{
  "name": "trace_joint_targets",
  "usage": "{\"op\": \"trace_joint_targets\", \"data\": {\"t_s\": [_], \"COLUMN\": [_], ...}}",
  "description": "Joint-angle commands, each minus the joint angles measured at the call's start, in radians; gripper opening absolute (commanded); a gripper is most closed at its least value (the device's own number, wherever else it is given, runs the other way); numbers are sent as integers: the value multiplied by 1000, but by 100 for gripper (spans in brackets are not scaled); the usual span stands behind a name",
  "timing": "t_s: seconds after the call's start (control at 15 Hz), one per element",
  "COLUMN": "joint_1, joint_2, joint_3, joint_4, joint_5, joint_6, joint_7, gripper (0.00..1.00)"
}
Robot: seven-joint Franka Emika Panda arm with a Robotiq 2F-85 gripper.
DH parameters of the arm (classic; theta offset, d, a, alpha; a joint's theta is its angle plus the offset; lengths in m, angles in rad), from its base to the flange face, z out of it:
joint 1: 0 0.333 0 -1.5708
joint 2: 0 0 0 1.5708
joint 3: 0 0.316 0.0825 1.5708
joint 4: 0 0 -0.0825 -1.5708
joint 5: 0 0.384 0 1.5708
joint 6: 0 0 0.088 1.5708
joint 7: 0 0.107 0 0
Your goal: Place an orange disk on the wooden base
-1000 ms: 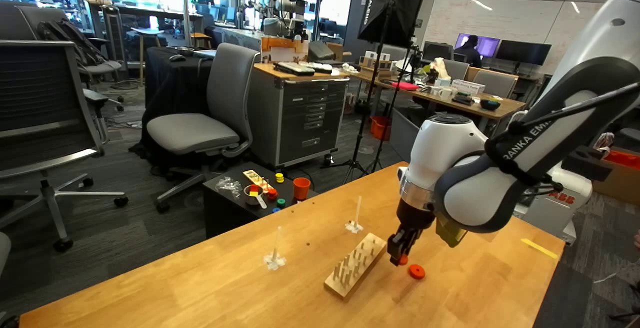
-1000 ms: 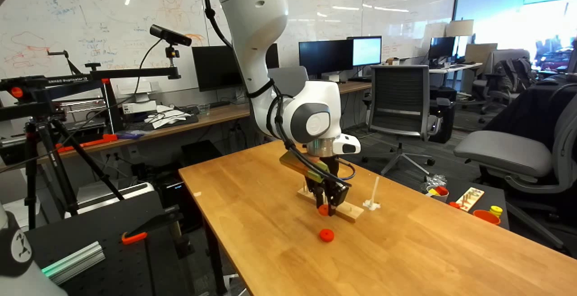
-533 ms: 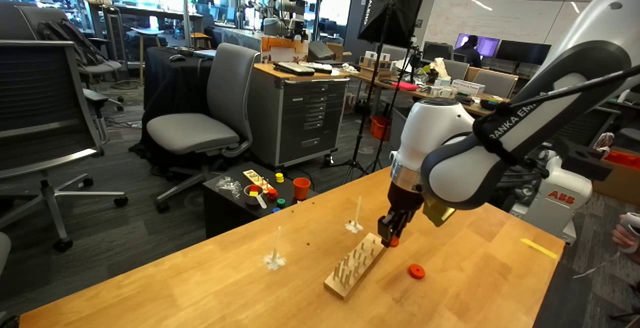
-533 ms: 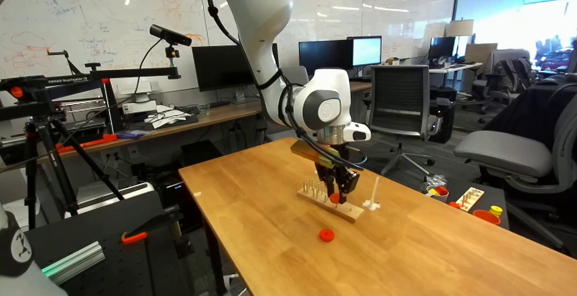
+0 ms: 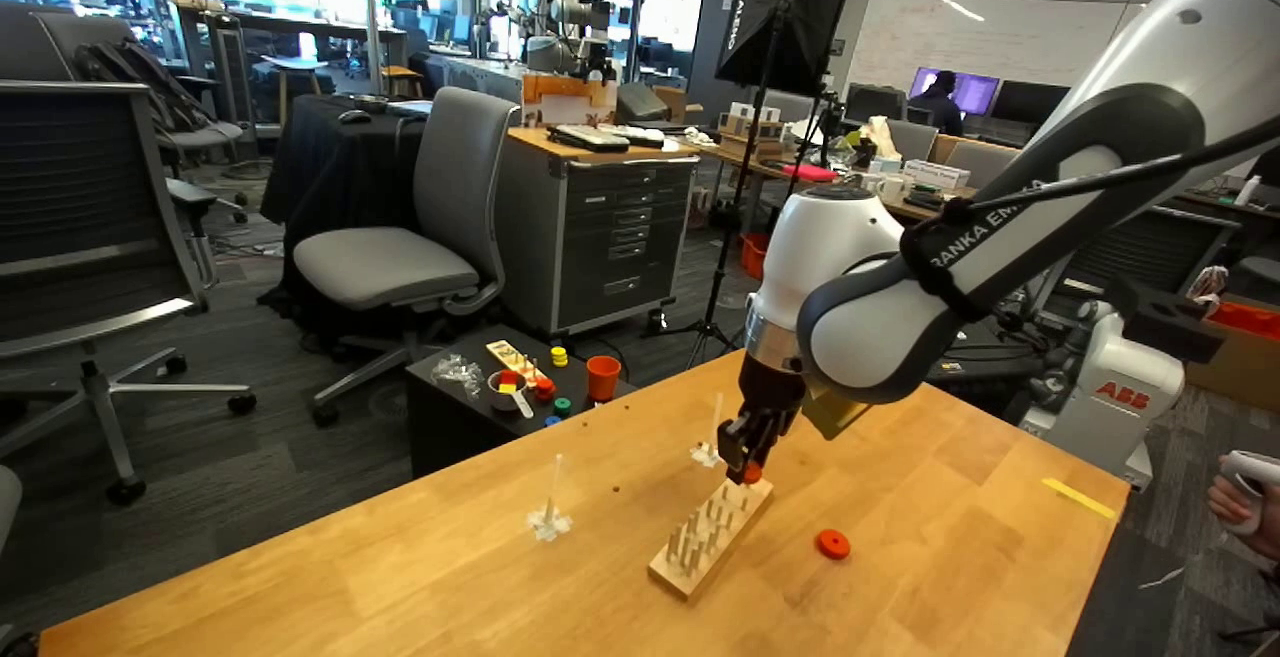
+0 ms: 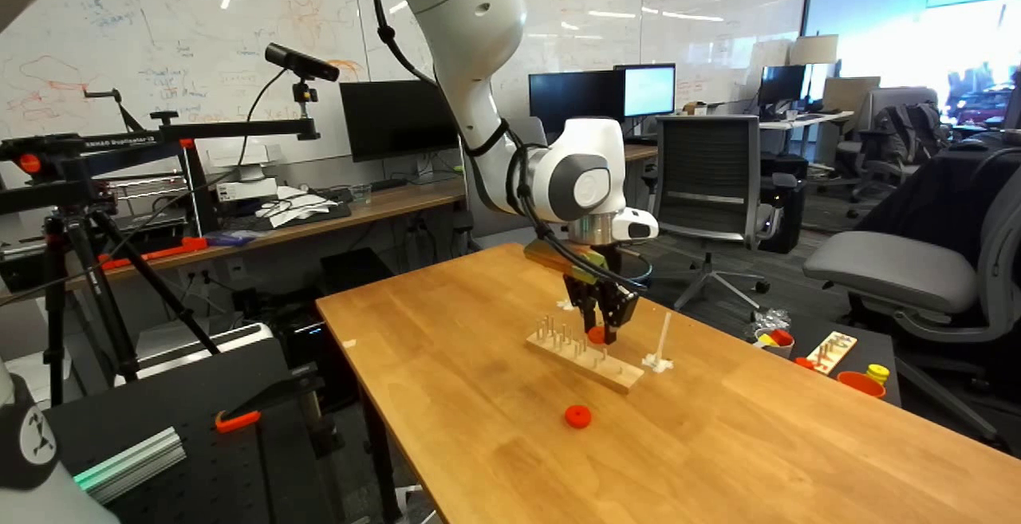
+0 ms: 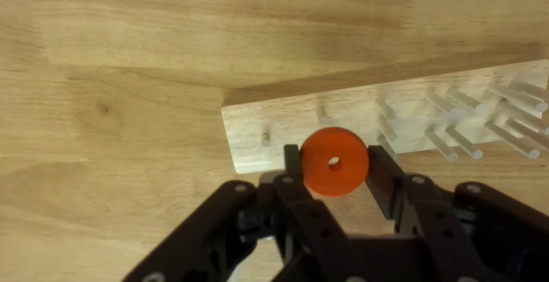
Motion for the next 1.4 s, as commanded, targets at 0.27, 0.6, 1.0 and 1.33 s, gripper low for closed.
{"op": "trace_joint_targets", "data": {"t_s": [0.27,0.6,1.0,1.33], "joint_1": [-12,-15,-13,-12], "joint_2": [103,119,117,111], "joint_3": [20,23,27,21], "joint_4": [114,136,134,124], "joint_5": [8,10,12,9], "joint_6": [-57,-74,-93,-93], "joint_7": [20,21,27,37], "gripper": [18,18,18,18]}}
